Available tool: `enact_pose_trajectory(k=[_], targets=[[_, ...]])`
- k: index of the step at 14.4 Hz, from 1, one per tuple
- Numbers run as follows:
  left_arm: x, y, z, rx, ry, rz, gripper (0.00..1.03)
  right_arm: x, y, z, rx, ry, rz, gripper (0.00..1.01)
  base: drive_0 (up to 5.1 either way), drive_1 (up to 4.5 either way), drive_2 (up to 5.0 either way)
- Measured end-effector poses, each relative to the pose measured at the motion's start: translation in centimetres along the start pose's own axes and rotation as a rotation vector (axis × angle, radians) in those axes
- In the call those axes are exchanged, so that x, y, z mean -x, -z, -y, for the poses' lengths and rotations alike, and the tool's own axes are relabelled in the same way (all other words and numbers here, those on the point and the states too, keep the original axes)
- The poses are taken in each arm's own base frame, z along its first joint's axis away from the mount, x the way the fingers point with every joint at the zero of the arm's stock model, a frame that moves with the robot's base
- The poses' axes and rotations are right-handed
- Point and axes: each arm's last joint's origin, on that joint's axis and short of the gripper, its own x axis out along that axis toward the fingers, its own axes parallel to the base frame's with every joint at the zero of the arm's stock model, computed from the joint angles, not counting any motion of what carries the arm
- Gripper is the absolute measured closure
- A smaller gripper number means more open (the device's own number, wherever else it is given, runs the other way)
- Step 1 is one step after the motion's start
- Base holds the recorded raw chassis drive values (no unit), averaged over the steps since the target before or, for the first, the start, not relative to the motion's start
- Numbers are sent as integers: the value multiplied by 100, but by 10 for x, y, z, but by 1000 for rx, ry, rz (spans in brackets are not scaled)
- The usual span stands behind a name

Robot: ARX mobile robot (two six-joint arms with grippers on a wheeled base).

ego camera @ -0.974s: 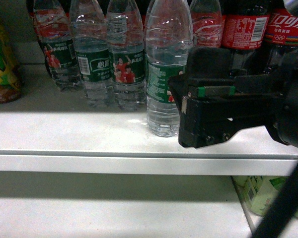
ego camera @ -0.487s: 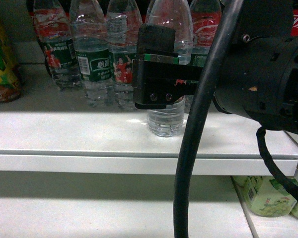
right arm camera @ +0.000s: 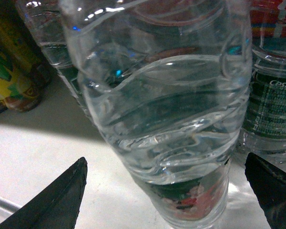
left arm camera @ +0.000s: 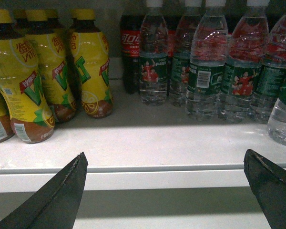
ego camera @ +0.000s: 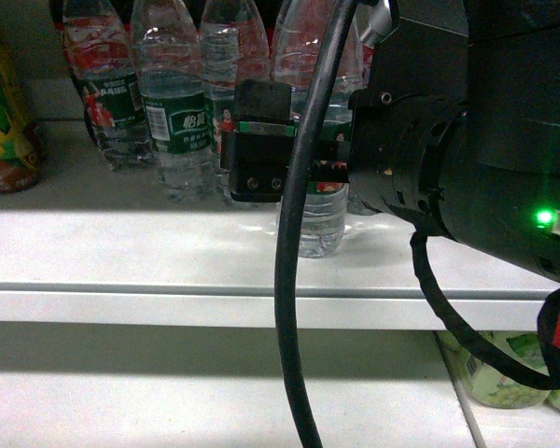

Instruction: Move water from second to third shelf

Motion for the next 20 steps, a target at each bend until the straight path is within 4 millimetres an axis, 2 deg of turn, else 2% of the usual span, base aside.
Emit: enact_pose_trajectory(k=[6, 9, 10, 12, 14, 16, 18, 20], targets=[[0, 0, 0, 0, 0, 0, 5, -21, -1, -4, 5, 49, 20, 3, 0, 0, 0], [0, 0, 0, 0, 0, 0, 5, -24, -6, -12, 36, 48, 37, 3, 0, 0, 0], [0, 0, 0, 0, 0, 0, 5, -24, -6, -12, 41, 51, 38, 10, 0, 0, 0], [0, 0, 0, 0, 0, 0, 5, -24, -6, -13, 63, 57, 40, 36, 0, 0, 0], [0, 0, 0, 0, 0, 0, 5, -22, -7, -13, 77, 57, 47, 52, 0, 0, 0], [0, 0, 0, 0, 0, 0, 5, -12, -6, -12, 80, 53, 44, 58, 0, 0, 0], [0, 0, 0, 0, 0, 0, 5, 4, -5, -8, 82, 42, 33, 59, 0, 0, 0], [0, 0, 0, 0, 0, 0, 5, 22, -5, 5, 82, 38, 14, 59, 0, 0, 0]])
